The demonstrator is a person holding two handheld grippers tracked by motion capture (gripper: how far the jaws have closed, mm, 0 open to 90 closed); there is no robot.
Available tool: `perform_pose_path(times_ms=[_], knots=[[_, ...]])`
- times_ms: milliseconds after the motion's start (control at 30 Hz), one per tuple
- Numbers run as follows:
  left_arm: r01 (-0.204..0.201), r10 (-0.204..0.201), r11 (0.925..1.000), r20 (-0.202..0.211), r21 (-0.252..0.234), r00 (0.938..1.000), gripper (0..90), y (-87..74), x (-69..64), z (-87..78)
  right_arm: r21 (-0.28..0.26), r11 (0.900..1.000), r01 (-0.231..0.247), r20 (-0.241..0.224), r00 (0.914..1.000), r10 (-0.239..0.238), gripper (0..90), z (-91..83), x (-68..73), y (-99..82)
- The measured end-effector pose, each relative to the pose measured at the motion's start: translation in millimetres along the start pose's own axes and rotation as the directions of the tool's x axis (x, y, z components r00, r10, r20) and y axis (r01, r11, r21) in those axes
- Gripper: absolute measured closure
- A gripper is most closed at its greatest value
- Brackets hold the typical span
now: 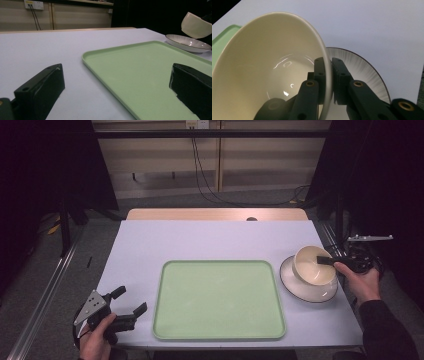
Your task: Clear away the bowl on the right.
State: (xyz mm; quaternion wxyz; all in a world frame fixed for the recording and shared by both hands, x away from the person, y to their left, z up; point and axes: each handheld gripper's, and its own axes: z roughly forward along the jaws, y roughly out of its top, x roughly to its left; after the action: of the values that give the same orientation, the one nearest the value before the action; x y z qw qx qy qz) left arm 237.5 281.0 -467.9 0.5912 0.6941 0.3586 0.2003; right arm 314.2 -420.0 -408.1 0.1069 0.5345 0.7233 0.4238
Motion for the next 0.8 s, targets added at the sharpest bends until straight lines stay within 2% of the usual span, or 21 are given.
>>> perform_pose_path(times_ms=[200, 367, 433, 467, 533, 800], knots=[[0.000, 0.000, 1.0000, -0.006, 0.004, 1.0000, 0.0, 0.0, -0.4, 0.0, -0.015, 0.9999, -0.006, -0.020, 0.9998, 0.006, 83.5, -1.4, 5.4, 3.8], [0.006, -0.006, 1.0000, -0.008, -0.001, 1.0000, 0.1, -0.1, -0.8, 0.4, -0.018, 0.9998, 0.004, -0.028, 0.9996, -0.005, 83.5, 0.2, 8.8, 6.4], [0.002, -0.002, 1.0000, -0.005, 0.001, 1.0000, 0.1, 0.0, -0.7, 0.3, -0.023, 0.9997, -0.005, -0.020, 0.9998, 0.005, 83.5, 1.1, 11.1, 7.6], [-0.002, 0.002, 1.0000, -0.005, 0.004, 1.0000, 0.0, -0.1, -0.5, 0.2, -0.014, 0.9999, 0.008, -0.029, 0.9996, -0.008, 83.5, 1.6, 12.9, 9.2], [0.007, -0.007, 1.0000, -0.006, -0.002, 1.0000, 0.0, -0.3, -0.7, 0.5, -0.011, 0.9999, 0.009, -0.032, 0.9994, -0.009, 83.5, 3.0, 14.7, 10.1], [-0.006, 0.006, 1.0000, -0.011, 0.003, 0.9999, 0.1, 0.1, -0.5, -0.2, 0.011, 0.9997, 0.023, -0.040, 0.9989, -0.022, 83.4, 12.4, 24.1, 13.9]])
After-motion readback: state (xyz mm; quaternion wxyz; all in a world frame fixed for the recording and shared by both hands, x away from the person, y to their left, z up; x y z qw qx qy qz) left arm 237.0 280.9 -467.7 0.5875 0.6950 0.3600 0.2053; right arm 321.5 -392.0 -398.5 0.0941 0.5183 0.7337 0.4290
